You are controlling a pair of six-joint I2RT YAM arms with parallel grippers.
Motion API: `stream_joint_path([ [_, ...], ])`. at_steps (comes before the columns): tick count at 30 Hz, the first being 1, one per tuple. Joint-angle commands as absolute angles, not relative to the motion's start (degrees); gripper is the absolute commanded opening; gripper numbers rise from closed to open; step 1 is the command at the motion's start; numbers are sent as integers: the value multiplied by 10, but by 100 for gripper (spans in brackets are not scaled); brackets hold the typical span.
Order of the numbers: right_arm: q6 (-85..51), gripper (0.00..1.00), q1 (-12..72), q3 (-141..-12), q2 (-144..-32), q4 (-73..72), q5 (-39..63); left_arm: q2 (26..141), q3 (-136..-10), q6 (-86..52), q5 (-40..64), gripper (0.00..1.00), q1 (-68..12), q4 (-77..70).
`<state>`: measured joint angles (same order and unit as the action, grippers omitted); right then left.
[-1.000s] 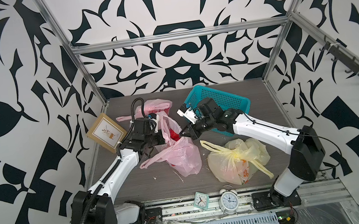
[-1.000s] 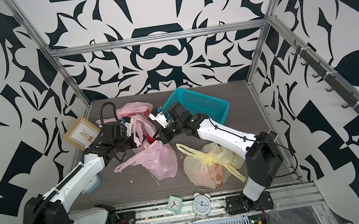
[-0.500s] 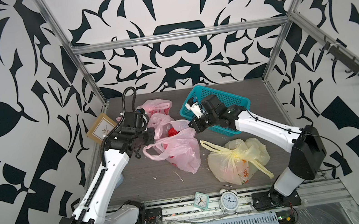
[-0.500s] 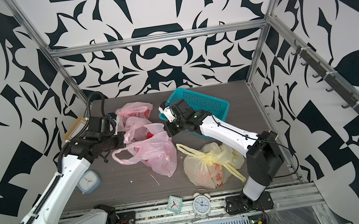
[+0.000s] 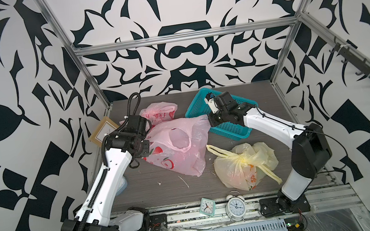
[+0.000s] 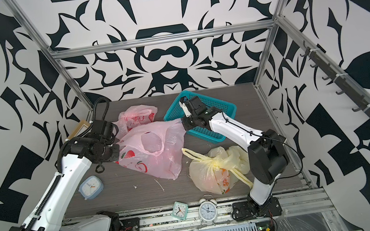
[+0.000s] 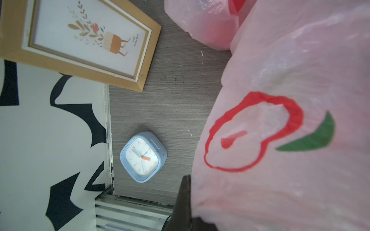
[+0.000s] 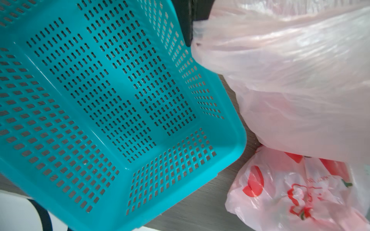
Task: Untie the knot of a plastic bag & take out the apple
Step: Untie the plastic bag at the center of the board.
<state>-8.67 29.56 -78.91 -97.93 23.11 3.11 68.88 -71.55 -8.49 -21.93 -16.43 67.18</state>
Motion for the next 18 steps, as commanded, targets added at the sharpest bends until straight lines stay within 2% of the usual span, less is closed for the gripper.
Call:
stream_joint_path([
  [1,-76,0,277,-823,-983,239,12,664,-703,-71,-196,0,-135,712],
  [6,-79,0,278,-835,-981,244,134,658,-697,-69,-104,0,-135,679],
  [8,-91,9,279,-826,-967,230,195,657,-699,-66,-64,20,-135,665],
  [11,-107,26,279,-809,-937,213,274,648,-714,-58,-13,57,-134,651],
  [12,-109,30,280,-803,-925,211,289,642,-720,-54,2,65,-135,645],
  [15,-123,39,284,-775,-887,202,308,619,-740,-48,31,82,-134,626],
  [18,-143,44,285,-743,-846,194,311,598,-762,-41,48,91,-134,599],
])
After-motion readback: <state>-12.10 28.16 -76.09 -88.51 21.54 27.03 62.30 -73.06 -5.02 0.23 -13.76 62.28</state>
